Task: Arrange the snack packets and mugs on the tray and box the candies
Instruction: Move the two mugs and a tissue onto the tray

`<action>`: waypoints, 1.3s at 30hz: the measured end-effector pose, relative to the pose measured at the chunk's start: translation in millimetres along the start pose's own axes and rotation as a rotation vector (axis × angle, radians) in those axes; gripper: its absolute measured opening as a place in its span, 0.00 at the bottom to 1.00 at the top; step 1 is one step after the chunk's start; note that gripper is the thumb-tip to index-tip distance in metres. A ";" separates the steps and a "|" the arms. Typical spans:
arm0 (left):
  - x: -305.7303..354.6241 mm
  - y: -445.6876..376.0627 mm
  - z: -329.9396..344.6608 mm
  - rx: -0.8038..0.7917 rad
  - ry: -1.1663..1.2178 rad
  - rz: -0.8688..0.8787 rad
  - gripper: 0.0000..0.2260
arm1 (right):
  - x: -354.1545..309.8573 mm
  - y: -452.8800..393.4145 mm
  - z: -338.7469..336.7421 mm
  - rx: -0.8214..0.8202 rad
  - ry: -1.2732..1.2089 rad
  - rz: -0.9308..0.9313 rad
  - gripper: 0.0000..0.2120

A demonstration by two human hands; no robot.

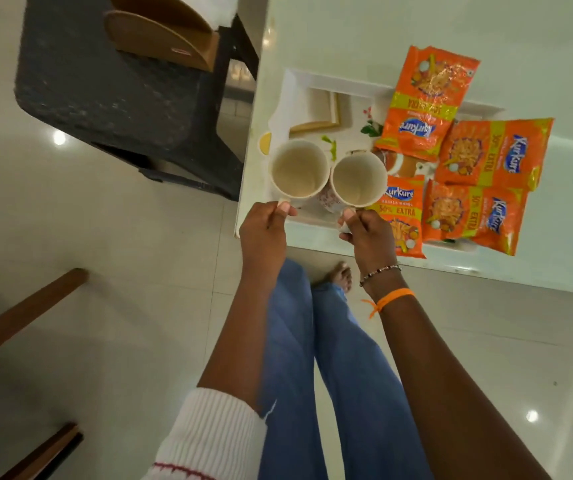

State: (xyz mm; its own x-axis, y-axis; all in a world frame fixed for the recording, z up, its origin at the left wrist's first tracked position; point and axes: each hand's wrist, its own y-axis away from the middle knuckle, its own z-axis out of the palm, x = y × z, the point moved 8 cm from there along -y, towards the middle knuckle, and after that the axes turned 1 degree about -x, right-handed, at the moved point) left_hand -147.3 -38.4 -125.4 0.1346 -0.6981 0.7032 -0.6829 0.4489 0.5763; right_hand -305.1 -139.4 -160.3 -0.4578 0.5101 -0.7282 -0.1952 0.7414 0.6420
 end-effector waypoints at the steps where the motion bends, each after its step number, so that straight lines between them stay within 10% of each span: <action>1: -0.6 -2.1 3.2 -0.014 -0.019 0.007 0.10 | -0.5 0.0 -0.8 0.006 0.016 -0.012 0.16; 12: -19.2 2.1 19.1 -0.047 -0.098 -0.055 0.12 | 10.3 0.3 -12.7 -0.065 0.202 0.024 0.13; 18: 26.0 30.2 15.7 0.228 -0.380 0.237 0.25 | -25.3 0.7 -80.3 0.369 0.645 -0.254 0.08; 23: 47.4 44.4 78.8 -0.079 -0.741 0.497 0.29 | -1.4 -38.0 -57.5 -0.035 1.038 -0.243 0.26; 29: 25.6 40.6 98.1 -0.229 -0.912 0.472 0.30 | 20.1 -41.3 -55.2 0.008 0.997 -0.128 0.26; 39: 46.1 18.6 44.5 -0.142 -0.362 0.391 0.26 | -82.3 -22.4 -60.3 0.191 0.645 -0.448 0.10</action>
State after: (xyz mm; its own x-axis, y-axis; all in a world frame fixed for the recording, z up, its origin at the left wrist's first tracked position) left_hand -185.7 -87.0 -100.7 -0.3827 -0.6000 0.7025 -0.5255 0.7668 0.3686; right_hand -315.4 -224.3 -100.3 -0.7928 -0.1624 -0.5875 -0.3544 0.9070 0.2276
